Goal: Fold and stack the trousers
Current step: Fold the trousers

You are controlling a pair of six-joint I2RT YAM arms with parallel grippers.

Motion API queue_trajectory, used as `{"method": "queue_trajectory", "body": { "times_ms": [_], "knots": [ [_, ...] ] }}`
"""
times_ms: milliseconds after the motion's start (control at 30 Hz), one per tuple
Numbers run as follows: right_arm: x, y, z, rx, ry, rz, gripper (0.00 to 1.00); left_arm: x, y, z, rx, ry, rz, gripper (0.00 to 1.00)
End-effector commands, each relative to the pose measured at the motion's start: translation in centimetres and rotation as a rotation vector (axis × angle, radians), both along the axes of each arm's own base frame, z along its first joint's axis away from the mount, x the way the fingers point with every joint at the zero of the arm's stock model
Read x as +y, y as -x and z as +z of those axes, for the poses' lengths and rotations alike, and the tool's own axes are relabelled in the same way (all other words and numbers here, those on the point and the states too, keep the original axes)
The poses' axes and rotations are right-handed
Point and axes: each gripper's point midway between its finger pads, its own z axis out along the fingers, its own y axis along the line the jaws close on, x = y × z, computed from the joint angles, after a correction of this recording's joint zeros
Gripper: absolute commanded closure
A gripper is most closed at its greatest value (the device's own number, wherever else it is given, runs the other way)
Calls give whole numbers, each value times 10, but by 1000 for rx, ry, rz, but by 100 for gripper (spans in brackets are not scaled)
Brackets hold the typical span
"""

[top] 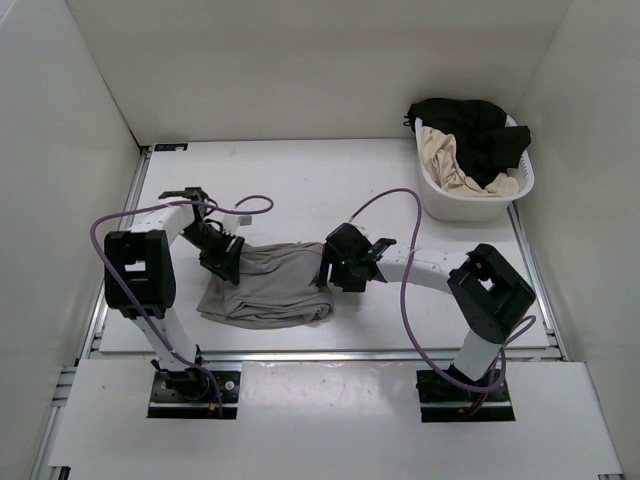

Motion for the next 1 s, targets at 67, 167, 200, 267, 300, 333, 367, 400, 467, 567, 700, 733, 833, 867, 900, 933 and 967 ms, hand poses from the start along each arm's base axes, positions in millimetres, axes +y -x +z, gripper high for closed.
{"method": "queue_trajectory", "body": {
  "times_ms": [67, 167, 200, 267, 300, 333, 367, 400, 467, 567, 700, 733, 833, 867, 900, 933, 967],
  "knots": [
    [23, 4, 0, 17, -50, 72, 22, -24, -2, 6, -5, 85, -20, 50],
    [20, 3, 4, 4, -53, 67, 22, -10, 5, -10, 22, -16, 4, 51],
    [20, 2, 7, -8, -54, 62, 22, -1, -2, -10, -10, -77, 25, 48],
    [21, 6, 6, -2, -47, 71, 22, 6, -6, -6, -47, -123, 50, 39],
    [20, 4, 10, -15, -47, 65, 22, 9, -10, -2, -68, -144, 63, 38],
    [17, 4, 6, -15, -35, 60, 22, 14, -16, 2, -88, -174, 88, 37],
    [16, 9, 5, -7, -26, 69, 22, 15, -20, 7, -120, -182, 105, 37],
    [16, 8, 5, -13, -21, 65, 21, 14, -21, 11, -125, -182, 123, 34],
    [15, 11, 3, -13, -9, 71, 21, 14, -23, 10, -148, -180, 125, 31],
    [16, 11, 4, -10, -12, 63, 21, 6, -9, -3, -70, -134, 109, 31],
    [14, 15, 6, -12, -2, 67, 21, 15, -3, -27, -30, -178, 125, 31],
    [13, 13, 6, -18, 3, 63, 21, 19, -3, -30, -36, -201, 125, 31],
    [14, 13, 10, -25, -6, 63, 21, 21, -5, -31, -46, -209, 126, 33],
    [13, 14, 12, -24, -5, 63, 21, 18, -5, -31, -45, -196, 126, 37],
    [12, 13, 12, -30, 0, 58, 21, 16, -9, -28, -56, -180, 127, 45],
    [14, 16, 12, -30, 0, 67, 21, 13, -3, -26, -31, -163, 125, 68],
    [10, 19, 8, -15, 11, 58, 21, 7, -7, -18, -45, -128, 127, 78]
  ]
}}
